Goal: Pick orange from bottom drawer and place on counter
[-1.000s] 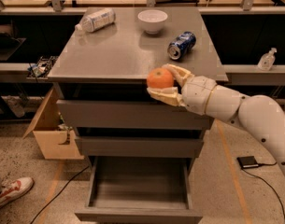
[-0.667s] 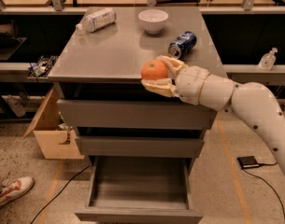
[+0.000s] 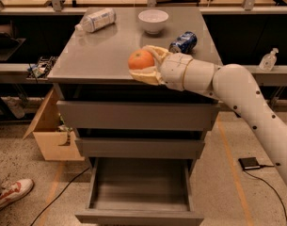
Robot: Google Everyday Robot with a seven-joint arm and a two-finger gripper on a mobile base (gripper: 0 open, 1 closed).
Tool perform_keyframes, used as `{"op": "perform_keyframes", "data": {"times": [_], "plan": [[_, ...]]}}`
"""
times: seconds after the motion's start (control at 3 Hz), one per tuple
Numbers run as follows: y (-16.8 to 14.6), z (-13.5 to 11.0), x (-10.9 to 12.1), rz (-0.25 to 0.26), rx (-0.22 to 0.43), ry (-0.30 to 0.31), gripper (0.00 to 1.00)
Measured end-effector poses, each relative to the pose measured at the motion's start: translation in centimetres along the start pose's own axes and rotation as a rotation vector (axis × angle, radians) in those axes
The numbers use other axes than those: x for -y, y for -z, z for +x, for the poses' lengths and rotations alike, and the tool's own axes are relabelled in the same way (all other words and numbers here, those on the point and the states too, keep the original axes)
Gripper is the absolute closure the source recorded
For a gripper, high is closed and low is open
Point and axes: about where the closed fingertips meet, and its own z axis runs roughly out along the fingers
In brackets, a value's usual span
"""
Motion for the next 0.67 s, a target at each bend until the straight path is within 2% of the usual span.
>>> {"op": "perform_keyframes", "data": {"times": [0.67], "plan": [[-5.8, -0.7, 1.3, -0.061, 0.037, -0.066, 1.00]]}}
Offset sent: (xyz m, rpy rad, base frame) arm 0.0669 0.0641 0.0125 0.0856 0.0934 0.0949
